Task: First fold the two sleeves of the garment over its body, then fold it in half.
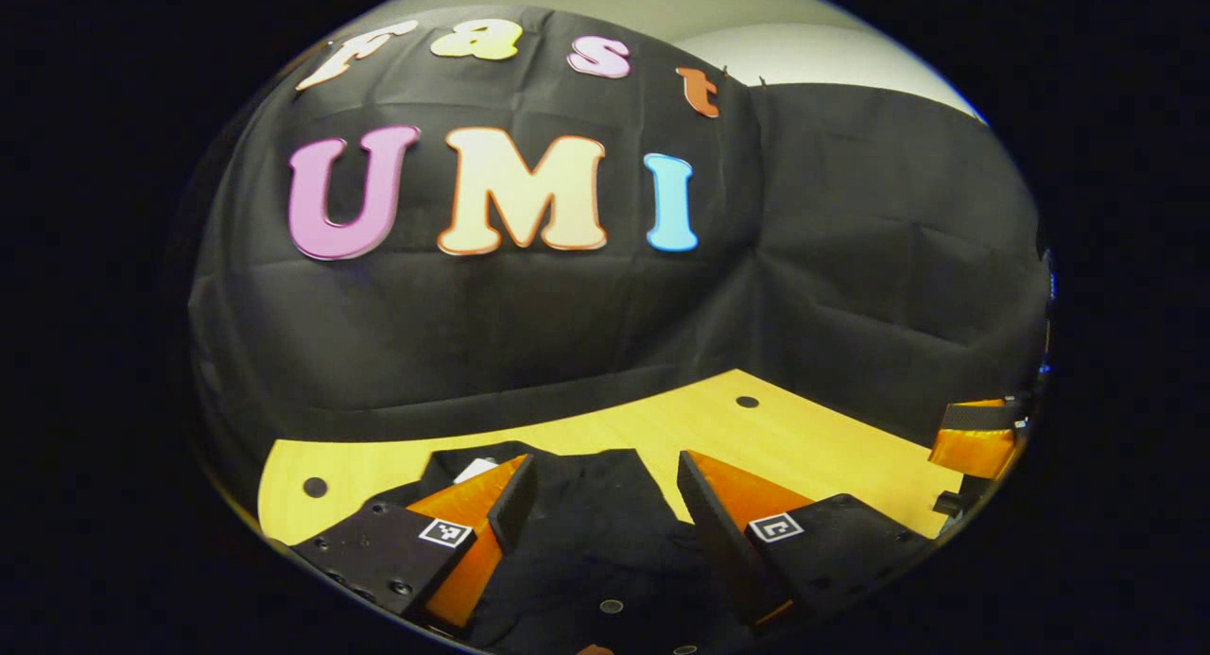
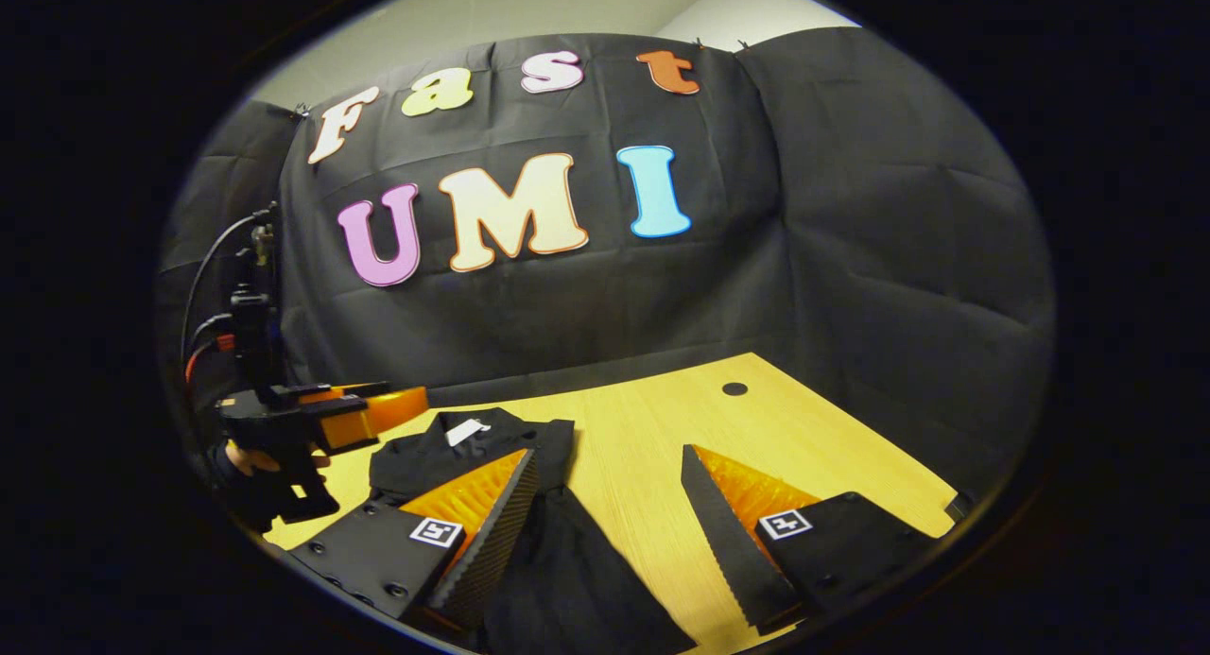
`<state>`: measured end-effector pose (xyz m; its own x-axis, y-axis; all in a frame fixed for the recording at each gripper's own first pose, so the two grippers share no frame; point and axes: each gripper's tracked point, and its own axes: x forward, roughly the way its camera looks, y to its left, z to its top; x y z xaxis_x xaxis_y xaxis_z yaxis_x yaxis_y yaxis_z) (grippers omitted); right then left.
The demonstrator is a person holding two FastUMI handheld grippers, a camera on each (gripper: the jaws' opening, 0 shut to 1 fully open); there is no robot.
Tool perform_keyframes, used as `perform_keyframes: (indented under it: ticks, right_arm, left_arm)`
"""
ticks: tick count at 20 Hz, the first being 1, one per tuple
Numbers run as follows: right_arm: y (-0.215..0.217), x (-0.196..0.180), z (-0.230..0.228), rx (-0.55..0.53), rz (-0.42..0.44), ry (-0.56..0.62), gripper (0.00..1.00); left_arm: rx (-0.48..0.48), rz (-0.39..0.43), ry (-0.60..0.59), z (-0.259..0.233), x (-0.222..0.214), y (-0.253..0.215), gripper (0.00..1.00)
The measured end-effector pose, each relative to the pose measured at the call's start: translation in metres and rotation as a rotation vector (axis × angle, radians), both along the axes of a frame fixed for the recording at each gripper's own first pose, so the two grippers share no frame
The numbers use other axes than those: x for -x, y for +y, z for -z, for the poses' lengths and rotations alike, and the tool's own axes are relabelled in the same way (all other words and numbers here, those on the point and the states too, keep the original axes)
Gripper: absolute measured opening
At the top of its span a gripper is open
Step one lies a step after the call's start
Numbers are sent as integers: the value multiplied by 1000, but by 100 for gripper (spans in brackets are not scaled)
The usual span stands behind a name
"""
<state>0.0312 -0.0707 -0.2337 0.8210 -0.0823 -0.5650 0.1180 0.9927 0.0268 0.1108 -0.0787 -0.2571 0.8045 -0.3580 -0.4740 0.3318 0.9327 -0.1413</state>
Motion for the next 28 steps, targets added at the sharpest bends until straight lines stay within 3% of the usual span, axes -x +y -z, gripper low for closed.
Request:
perform_keyframes:
  ticks: [3, 4, 7, 8, 10, 20, 27, 28]
  right_arm:
    - [5, 3, 6, -3, -67, 6, 93]
    - [9, 6, 6, -11, -90, 1, 98]
    - [8, 17, 10, -5, -119, 3, 97]
    - [8, 21, 11, -5, -125, 3, 93]
    - [4, 32, 17, 8, -134, 26, 98]
    - [-16, 99, 63, 57, -179, 166, 98]
    - [-28, 150, 118, 85, -204, 342, 98]
    - [-30, 157, 126, 91, -208, 366, 93]
  left_arm:
    - [-42, -124, -50, -27, 24, 49, 90]
    - [-59, -156, -58, -33, 36, 63, 90]
    - [-100, -234, -81, -50, 65, 102, 90]
    - [-117, -256, -75, -51, 76, 113, 90]
    - [-128, -300, -57, -52, 98, 133, 91]
    - [-217, -445, 156, 3, 220, 190, 94]
    - [-251, -493, 410, 72, 313, 199, 92]
    - [-250, -495, 438, 78, 325, 200, 93]
